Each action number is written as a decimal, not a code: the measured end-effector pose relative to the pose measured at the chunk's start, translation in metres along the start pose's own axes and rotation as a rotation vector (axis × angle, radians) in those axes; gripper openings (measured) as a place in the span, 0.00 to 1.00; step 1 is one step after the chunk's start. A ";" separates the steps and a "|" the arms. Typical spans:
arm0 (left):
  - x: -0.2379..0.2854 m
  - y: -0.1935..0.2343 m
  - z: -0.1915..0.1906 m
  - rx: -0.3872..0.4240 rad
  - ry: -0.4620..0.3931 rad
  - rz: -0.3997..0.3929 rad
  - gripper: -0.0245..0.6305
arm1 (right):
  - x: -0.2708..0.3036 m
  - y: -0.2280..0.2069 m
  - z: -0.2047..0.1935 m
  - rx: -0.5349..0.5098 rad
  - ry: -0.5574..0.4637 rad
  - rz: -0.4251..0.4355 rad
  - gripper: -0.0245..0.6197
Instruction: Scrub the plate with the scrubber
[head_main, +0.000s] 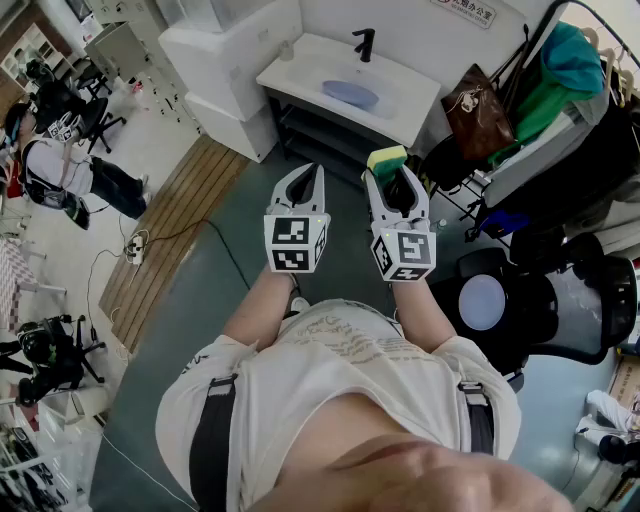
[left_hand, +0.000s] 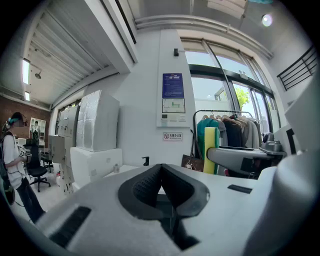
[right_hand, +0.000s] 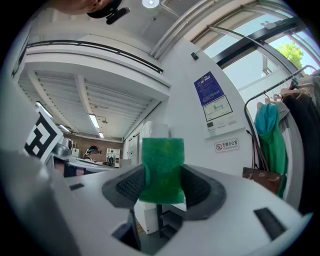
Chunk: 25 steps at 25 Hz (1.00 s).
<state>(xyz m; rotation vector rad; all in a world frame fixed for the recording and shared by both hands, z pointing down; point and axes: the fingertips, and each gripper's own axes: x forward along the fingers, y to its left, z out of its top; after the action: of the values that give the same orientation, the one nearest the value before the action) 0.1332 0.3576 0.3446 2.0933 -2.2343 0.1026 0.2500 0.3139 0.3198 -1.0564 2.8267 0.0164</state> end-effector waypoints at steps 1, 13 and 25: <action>0.000 0.002 0.000 0.000 0.000 0.000 0.07 | 0.001 0.002 -0.001 0.000 0.000 0.000 0.39; -0.005 0.033 -0.011 -0.013 0.019 -0.003 0.07 | 0.020 0.030 -0.004 0.039 -0.019 0.011 0.40; -0.011 0.101 -0.012 0.002 0.008 -0.063 0.07 | 0.059 0.083 -0.009 0.047 -0.056 -0.053 0.40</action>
<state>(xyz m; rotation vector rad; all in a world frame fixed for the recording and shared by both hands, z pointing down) 0.0337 0.3764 0.3563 2.1583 -2.1624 0.1088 0.1505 0.3382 0.3186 -1.1031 2.7345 -0.0257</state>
